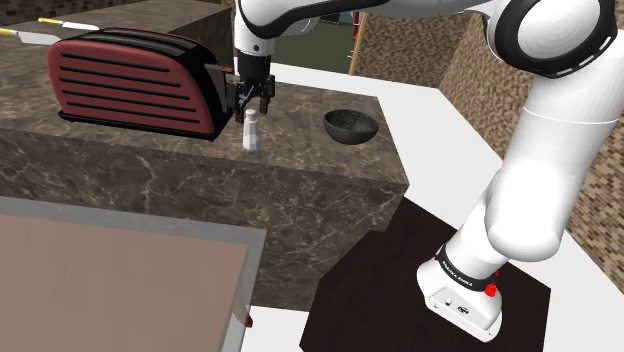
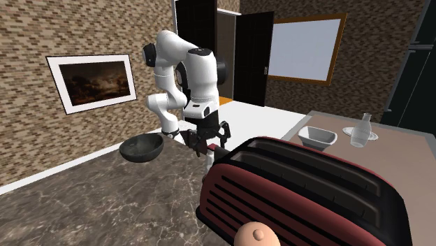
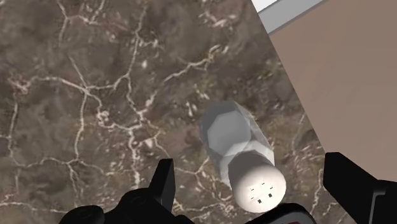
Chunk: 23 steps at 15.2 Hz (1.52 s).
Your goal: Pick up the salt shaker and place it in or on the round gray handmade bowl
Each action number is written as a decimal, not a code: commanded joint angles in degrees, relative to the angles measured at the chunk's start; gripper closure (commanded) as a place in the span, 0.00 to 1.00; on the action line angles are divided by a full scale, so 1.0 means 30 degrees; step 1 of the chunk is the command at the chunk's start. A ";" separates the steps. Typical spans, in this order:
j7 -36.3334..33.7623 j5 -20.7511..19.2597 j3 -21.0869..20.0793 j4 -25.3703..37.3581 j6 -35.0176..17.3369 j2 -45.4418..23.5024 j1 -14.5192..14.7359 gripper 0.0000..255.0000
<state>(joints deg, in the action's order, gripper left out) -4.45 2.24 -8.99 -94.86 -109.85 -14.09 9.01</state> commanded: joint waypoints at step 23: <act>-0.0148 -0.0009 -0.0020 0.2593 0.2753 0.0168 0.0017 1.00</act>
<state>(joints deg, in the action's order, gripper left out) -4.90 2.21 -9.06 -87.91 -102.45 -13.60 9.08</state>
